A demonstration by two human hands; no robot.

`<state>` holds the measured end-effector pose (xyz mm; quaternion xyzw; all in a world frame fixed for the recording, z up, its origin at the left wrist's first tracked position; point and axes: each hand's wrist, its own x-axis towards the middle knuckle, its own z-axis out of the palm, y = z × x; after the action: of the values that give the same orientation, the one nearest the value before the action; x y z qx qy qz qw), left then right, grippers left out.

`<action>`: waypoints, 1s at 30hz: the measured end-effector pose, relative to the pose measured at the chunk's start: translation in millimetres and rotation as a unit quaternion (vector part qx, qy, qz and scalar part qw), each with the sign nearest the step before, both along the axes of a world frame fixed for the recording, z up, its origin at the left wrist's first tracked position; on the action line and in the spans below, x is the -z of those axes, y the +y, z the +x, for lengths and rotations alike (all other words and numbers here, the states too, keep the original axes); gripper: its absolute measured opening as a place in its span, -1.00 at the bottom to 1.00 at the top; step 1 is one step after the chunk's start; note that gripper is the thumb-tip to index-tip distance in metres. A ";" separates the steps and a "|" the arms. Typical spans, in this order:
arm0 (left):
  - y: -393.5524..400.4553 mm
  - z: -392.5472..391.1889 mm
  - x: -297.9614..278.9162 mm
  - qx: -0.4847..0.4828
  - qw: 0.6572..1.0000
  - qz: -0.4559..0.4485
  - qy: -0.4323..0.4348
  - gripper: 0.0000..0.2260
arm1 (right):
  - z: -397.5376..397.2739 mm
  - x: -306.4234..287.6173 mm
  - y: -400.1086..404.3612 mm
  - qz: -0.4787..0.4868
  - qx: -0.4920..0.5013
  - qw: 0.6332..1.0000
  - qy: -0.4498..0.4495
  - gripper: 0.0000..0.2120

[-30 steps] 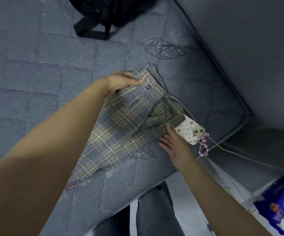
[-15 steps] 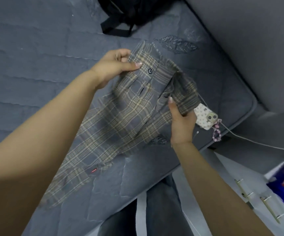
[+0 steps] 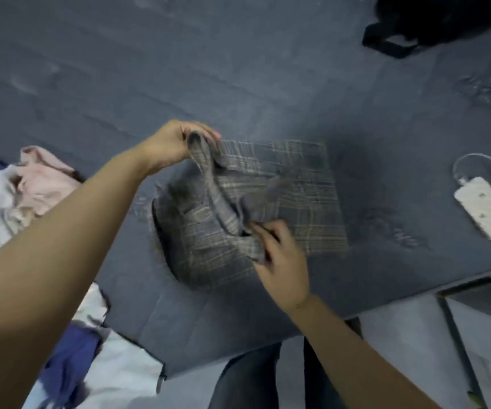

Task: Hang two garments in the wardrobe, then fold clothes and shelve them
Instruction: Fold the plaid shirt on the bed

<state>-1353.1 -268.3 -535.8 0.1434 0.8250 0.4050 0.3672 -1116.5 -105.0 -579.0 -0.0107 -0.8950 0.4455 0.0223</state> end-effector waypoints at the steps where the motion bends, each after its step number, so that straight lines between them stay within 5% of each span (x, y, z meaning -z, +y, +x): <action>1: -22.3 5.7 14.3 -0.002 1.000 -0.013 0.016 -0.69 | -0.6 12.6 -19.2 0.035 -0.048 0.998 -0.017 -0.59; 7: -100.8 48.4 98.4 -0.085 0.993 -0.061 0.051 -0.47 | 5.7 68.3 -72.4 0.107 -0.199 0.965 -0.130 -0.45; 14: -123.7 65.5 132.0 0.012 0.977 -0.133 0.168 -0.64 | 26.5 101.6 -73.9 0.259 -0.293 0.920 0.005 -0.45; 16: -123.6 60.7 130.3 0.006 0.988 -0.121 0.095 -0.68 | 36.4 107.1 -72.4 0.280 -0.322 0.904 0.028 -0.42; 19: -119.5 49.6 121.0 -0.138 0.986 -0.032 -0.087 -0.70 | 35.7 113.4 -74.3 0.299 -0.334 0.894 0.007 -0.18; 23: -121.4 44.8 127.6 -0.148 0.980 -0.051 -0.123 -0.68 | 22.8 122.0 -84.3 0.360 -0.344 0.865 -0.064 0.06; 26: -116.6 44.6 137.2 -0.134 0.978 -0.129 -0.093 -0.68 | 19.5 116.6 -88.6 0.378 -0.324 0.866 -0.054 -0.07; 30: -110.6 56.5 136.4 -0.189 0.967 -0.118 -0.126 -0.60 | 8.5 102.8 -88.7 0.294 -0.250 0.923 0.020 -0.48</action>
<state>-1296.6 -378.9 -672.2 -0.1121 0.8259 0.3817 0.3995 -1107.9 -193.7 -681.7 0.2289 -0.9587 0.1541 -0.0696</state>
